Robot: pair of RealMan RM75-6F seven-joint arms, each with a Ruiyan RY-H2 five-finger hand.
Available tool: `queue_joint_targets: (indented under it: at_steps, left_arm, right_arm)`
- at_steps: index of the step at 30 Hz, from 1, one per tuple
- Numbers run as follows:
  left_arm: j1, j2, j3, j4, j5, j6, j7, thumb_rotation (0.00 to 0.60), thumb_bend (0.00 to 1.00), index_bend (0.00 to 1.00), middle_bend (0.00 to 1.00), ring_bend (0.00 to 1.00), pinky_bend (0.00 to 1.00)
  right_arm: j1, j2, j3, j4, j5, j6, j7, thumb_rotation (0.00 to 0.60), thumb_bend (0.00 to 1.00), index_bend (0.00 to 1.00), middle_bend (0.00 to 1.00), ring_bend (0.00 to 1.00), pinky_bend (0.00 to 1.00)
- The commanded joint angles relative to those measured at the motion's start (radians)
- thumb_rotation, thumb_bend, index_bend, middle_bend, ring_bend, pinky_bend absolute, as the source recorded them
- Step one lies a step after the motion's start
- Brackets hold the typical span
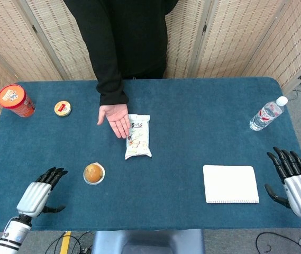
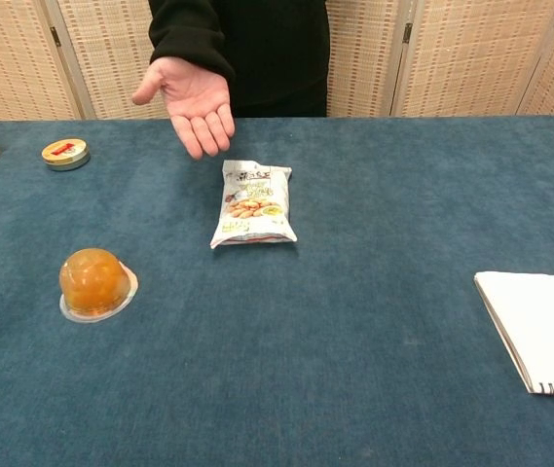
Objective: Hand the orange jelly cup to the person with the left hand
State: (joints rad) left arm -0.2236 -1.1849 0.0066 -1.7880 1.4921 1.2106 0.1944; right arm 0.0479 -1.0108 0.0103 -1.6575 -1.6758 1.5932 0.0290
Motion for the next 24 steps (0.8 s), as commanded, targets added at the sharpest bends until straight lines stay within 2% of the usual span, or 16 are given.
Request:
queue_joint_targets:
  at_steps: [1,5,10,16,24]
  left_arm:
    - [-0.077,-0.056,-0.052,-0.037,-0.113,-0.094,0.134,0.6,0.13,0.15,0.14,0.12,0.25]
    - [-0.16,-0.09,-0.094,-0.017,-0.201,-0.188,0.21,0.6,0.13,0.16,0.15,0.13,0.26]
    - [-0.233,-0.122,-0.117,0.041,-0.263,-0.26,0.244,0.6,0.13,0.19,0.18,0.15,0.27]
    - [-0.291,-0.14,-0.133,0.098,-0.319,-0.319,0.222,0.6,0.13,0.21,0.2,0.15,0.27]
    - [-0.352,-0.156,-0.123,0.157,-0.351,-0.386,0.199,0.6,0.13,0.23,0.2,0.15,0.28]
  right_arm:
    - [-0.024,0.02,-0.018,0.03,-0.048,0.055,0.061,0.6,0.26,0.0,0.0,0.0,0.0]
    - [-0.042,0.024,-0.025,0.051,-0.064,0.091,0.094,0.6,0.26,0.0,0.0,0.0,0.0]
    - [-0.053,0.021,-0.022,0.054,-0.056,0.105,0.097,0.6,0.26,0.0,0.0,0.0,0.0]
    - [-0.046,0.019,-0.015,0.046,-0.042,0.084,0.078,0.6,0.26,0.0,0.0,0.0,0.0]
    - [-0.041,0.016,-0.004,0.039,-0.025,0.073,0.068,0.6,0.26,0.0,0.0,0.0,0.0]
